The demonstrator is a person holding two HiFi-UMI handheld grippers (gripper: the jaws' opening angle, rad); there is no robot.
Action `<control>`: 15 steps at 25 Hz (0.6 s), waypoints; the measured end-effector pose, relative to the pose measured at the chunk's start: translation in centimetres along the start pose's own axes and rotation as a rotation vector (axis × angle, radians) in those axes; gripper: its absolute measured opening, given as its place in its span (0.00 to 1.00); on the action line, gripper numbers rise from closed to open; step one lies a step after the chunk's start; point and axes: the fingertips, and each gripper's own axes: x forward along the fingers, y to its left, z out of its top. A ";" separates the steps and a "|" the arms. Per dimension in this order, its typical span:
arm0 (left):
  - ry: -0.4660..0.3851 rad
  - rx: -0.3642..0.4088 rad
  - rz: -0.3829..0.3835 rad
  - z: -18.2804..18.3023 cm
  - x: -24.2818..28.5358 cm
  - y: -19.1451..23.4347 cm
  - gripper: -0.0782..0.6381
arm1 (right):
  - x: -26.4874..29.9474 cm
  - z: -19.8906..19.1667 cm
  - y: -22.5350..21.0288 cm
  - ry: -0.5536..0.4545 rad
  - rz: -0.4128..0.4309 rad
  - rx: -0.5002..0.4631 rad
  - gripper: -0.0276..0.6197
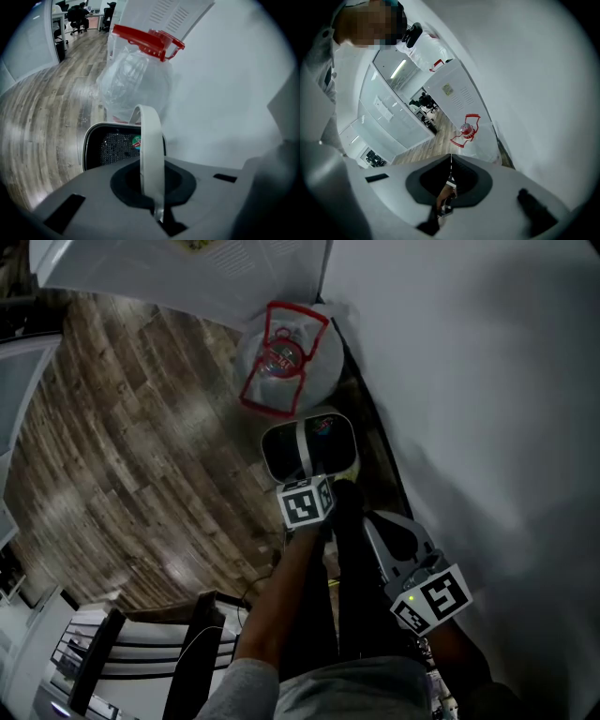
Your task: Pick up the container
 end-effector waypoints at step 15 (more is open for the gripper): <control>-0.039 -0.018 -0.024 1.6 -8.9 -1.9 0.13 | -3.6 6.6 3.9 -0.092 0.014 -0.086 0.09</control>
